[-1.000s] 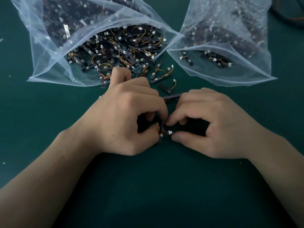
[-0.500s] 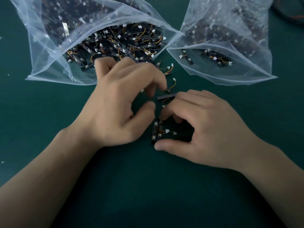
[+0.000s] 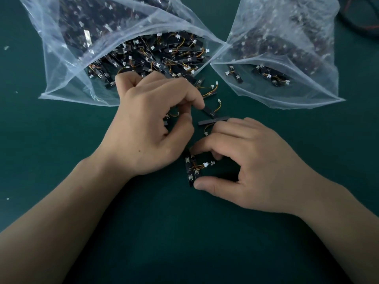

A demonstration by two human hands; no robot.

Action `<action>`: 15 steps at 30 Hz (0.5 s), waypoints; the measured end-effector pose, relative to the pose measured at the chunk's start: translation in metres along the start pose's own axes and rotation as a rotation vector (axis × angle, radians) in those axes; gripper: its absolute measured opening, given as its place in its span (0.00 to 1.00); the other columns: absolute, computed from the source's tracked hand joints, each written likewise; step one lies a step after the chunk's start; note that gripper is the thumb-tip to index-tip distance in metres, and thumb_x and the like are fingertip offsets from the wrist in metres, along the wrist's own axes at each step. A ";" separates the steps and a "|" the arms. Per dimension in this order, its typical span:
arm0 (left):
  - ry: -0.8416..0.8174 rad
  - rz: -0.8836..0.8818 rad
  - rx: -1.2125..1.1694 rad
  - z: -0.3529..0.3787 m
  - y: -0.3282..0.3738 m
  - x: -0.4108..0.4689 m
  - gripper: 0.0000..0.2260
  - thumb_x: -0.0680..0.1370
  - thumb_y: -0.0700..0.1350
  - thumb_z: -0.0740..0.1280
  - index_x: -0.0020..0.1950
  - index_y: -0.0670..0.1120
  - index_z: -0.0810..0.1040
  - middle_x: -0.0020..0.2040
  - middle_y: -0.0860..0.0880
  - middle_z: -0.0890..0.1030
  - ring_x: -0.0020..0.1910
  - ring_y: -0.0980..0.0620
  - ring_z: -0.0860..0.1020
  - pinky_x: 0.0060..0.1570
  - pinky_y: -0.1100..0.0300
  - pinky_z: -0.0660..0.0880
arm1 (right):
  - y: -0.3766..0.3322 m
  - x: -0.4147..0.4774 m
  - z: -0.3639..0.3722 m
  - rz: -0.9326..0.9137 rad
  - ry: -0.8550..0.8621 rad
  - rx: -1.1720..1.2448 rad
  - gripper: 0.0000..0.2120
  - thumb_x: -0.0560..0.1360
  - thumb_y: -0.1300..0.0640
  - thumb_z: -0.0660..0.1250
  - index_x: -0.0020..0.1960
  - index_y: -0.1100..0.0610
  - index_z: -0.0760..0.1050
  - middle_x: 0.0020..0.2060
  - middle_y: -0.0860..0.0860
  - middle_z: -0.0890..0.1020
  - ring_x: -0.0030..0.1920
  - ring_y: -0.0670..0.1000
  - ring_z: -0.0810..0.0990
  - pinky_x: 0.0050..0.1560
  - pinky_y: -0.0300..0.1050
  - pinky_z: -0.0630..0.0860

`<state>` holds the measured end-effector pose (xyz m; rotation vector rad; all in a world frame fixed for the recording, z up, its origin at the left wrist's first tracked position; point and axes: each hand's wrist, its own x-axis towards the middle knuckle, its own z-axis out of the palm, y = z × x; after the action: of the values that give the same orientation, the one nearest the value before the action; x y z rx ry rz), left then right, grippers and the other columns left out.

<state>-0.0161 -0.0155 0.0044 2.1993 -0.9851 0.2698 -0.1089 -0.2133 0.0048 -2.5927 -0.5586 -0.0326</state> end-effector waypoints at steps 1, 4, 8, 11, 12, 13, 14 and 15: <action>-0.005 0.000 0.001 0.000 0.000 0.000 0.11 0.74 0.39 0.67 0.51 0.51 0.83 0.41 0.59 0.79 0.46 0.58 0.77 0.59 0.51 0.58 | 0.000 0.000 0.000 -0.002 -0.003 0.001 0.19 0.75 0.36 0.73 0.57 0.49 0.82 0.42 0.41 0.72 0.45 0.44 0.71 0.48 0.47 0.70; -0.020 -0.006 0.006 0.000 0.001 0.001 0.10 0.74 0.39 0.67 0.51 0.51 0.83 0.41 0.58 0.79 0.45 0.56 0.77 0.58 0.51 0.58 | 0.003 0.000 -0.001 -0.014 -0.011 0.011 0.19 0.75 0.37 0.73 0.57 0.49 0.82 0.42 0.43 0.74 0.45 0.47 0.74 0.49 0.52 0.73; -0.060 0.003 0.009 -0.002 0.001 0.001 0.10 0.73 0.41 0.68 0.52 0.52 0.82 0.42 0.58 0.80 0.47 0.54 0.77 0.58 0.50 0.58 | 0.008 -0.001 -0.004 -0.027 -0.030 0.016 0.20 0.75 0.37 0.73 0.58 0.50 0.81 0.41 0.41 0.71 0.44 0.45 0.70 0.49 0.51 0.73; -0.197 0.073 0.072 -0.004 0.003 0.001 0.18 0.69 0.48 0.66 0.59 0.53 0.82 0.51 0.58 0.80 0.57 0.50 0.75 0.57 0.44 0.60 | 0.007 0.001 -0.004 -0.029 -0.016 0.010 0.22 0.74 0.36 0.72 0.60 0.50 0.81 0.42 0.37 0.67 0.45 0.41 0.66 0.51 0.50 0.74; -0.253 0.099 0.101 -0.004 0.003 0.001 0.23 0.68 0.51 0.66 0.64 0.54 0.81 0.58 0.58 0.79 0.62 0.49 0.73 0.59 0.41 0.61 | 0.007 0.001 -0.004 -0.031 -0.015 0.017 0.22 0.74 0.36 0.72 0.60 0.50 0.82 0.42 0.37 0.67 0.45 0.41 0.66 0.51 0.50 0.74; -0.302 0.116 0.124 -0.004 0.003 0.000 0.29 0.68 0.53 0.65 0.69 0.54 0.78 0.64 0.58 0.77 0.66 0.48 0.70 0.62 0.39 0.61 | 0.007 0.001 -0.004 -0.032 -0.016 0.025 0.22 0.74 0.36 0.73 0.60 0.50 0.82 0.42 0.37 0.67 0.45 0.41 0.68 0.52 0.51 0.75; -0.334 0.123 0.140 -0.004 0.003 0.000 0.33 0.68 0.55 0.65 0.74 0.54 0.75 0.69 0.57 0.74 0.69 0.47 0.68 0.64 0.38 0.60 | 0.007 0.001 -0.005 -0.032 -0.017 0.029 0.23 0.74 0.36 0.73 0.60 0.50 0.82 0.41 0.38 0.68 0.45 0.42 0.69 0.52 0.52 0.75; -0.350 0.122 0.152 -0.003 0.003 -0.001 0.36 0.68 0.56 0.65 0.77 0.55 0.71 0.73 0.57 0.72 0.71 0.47 0.66 0.65 0.39 0.60 | 0.007 0.001 -0.005 -0.030 -0.019 0.031 0.23 0.74 0.35 0.73 0.60 0.51 0.82 0.41 0.39 0.70 0.44 0.43 0.71 0.51 0.53 0.75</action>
<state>-0.0181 -0.0140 0.0079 2.3773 -1.3298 0.0127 -0.1048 -0.2207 0.0061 -2.5575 -0.5997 -0.0089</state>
